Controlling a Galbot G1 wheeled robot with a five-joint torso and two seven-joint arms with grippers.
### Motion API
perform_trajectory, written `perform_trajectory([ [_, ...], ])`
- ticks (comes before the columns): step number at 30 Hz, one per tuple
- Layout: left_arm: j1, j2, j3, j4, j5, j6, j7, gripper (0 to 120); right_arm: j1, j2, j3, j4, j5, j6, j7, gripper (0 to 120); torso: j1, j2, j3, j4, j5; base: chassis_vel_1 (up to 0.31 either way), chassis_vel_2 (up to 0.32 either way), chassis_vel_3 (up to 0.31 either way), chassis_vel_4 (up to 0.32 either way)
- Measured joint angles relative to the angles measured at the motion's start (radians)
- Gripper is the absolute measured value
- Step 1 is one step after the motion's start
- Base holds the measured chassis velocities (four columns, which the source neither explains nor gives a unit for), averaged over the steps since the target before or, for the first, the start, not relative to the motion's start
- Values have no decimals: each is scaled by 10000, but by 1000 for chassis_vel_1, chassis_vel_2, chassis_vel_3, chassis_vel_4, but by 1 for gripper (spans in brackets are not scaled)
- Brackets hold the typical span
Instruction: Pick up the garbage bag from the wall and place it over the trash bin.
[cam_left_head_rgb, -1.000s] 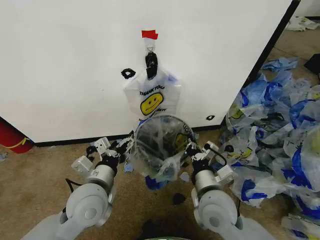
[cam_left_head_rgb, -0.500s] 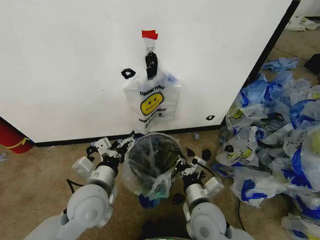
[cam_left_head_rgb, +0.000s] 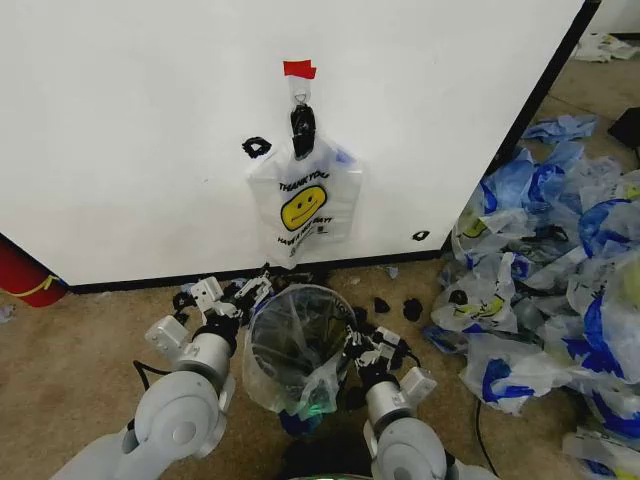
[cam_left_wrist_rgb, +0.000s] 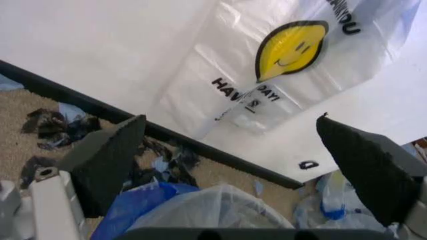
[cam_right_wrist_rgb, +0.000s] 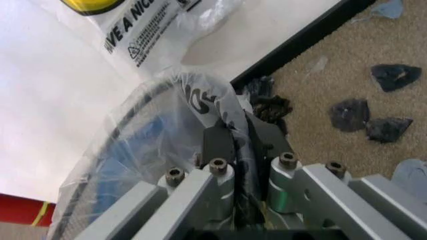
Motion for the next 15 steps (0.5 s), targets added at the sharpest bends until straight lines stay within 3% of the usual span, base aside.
perform_trajectory([
  [15,84,-22,14,2,63,-19,47,100,274,-391,-305,-361,-191,284,-1023,1,0,0,0,0,0,0,0,0,0],
])
